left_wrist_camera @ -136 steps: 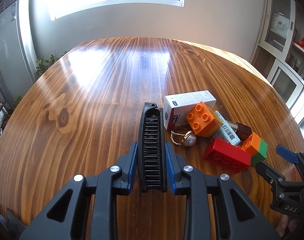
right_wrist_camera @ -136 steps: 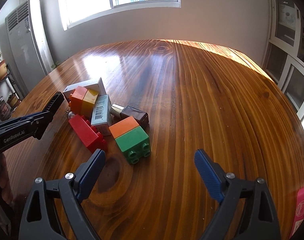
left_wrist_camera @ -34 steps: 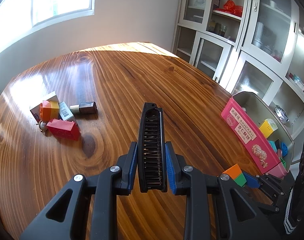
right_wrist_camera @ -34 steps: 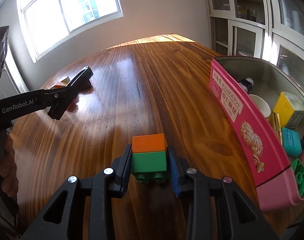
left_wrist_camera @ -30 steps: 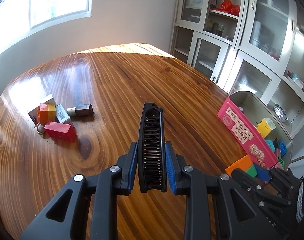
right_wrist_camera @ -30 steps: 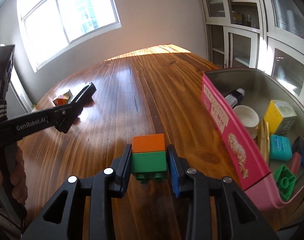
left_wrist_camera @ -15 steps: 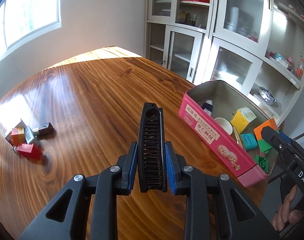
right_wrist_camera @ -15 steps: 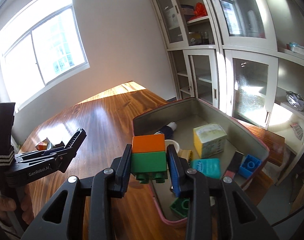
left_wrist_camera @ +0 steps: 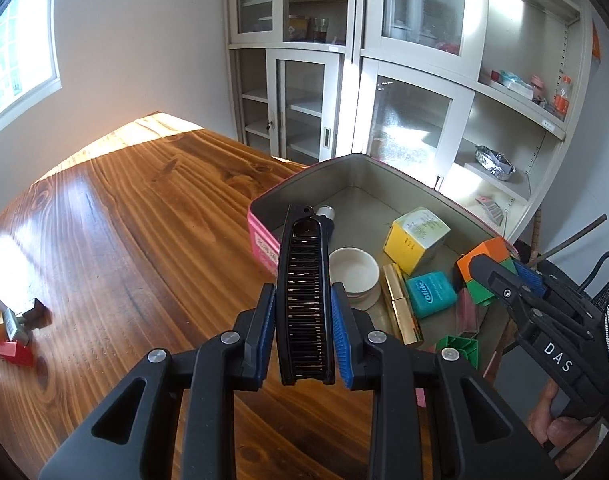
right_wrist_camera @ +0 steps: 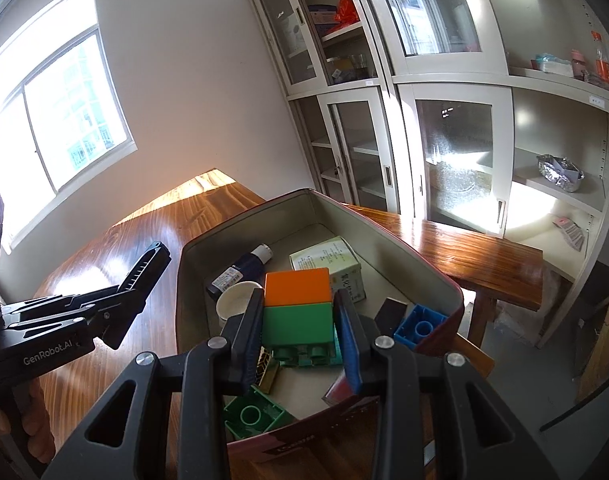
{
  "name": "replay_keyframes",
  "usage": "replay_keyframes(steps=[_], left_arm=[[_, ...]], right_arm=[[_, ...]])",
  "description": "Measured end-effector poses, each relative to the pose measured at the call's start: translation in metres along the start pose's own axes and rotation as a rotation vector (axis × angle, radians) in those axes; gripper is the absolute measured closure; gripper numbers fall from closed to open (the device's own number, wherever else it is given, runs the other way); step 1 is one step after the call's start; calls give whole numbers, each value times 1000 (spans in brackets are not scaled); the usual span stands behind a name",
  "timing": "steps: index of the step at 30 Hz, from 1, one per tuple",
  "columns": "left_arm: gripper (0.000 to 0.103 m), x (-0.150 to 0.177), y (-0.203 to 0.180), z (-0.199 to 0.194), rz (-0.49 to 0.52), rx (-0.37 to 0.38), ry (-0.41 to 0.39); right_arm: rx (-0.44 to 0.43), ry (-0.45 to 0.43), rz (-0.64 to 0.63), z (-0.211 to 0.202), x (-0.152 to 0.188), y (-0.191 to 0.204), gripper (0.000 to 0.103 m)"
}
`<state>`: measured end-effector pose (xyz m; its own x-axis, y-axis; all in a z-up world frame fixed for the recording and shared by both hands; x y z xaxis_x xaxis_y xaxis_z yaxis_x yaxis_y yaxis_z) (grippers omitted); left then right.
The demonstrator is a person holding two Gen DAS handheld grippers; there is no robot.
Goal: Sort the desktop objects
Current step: 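Carry the orange-green block into the pink tin while left carries the comb, then lower the comb into the pink tin and open both grippers, then withdraw both grippers from the pink tin to the table objects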
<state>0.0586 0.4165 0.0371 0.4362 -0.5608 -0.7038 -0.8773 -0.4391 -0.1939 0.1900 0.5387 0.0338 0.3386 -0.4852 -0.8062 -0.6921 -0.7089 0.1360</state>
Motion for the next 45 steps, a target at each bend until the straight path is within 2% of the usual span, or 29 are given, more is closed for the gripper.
replay_keyframes(steps=[13, 15, 17, 19, 23, 30, 42, 45], left_arm=[[73, -10, -33, 28, 33, 73, 29], [72, -10, -36, 32, 33, 82, 43], [58, -10, -36, 34, 32, 75, 44], [48, -10, -35, 31, 33, 58, 29], [47, -11, -30, 26, 31, 30, 12], [47, -7, -21, 21, 28, -21, 13], [47, 0, 3, 6, -7, -54, 1], [47, 3, 14, 1, -20, -72, -3]], right_arm=[[15, 12, 24, 9, -3, -18, 64], [11, 17, 37, 10, -3, -20, 60], [20, 13, 47, 10, -4, -23, 49], [27, 5, 52, 9, -5, -25, 39], [26, -2, 59, 6, -5, -26, 24], [12, 14, 70, 6, -3, -21, 17], [2, 14, 61, 2, -2, -4, 12], [-7, 12, 50, 2, -2, 6, 6]])
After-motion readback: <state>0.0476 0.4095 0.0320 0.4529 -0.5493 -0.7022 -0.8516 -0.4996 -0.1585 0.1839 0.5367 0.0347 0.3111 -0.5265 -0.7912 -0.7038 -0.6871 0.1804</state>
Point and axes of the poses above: each gripper's, at about its wrist camera, not at the fingertips, and z roughly the way its jaws point, y to its left, x to its underside, the point moved 7 cm from there along z, roughly the way its jaws point, and after that the axes turned 14 degrees about x, right-handed, at the moved point
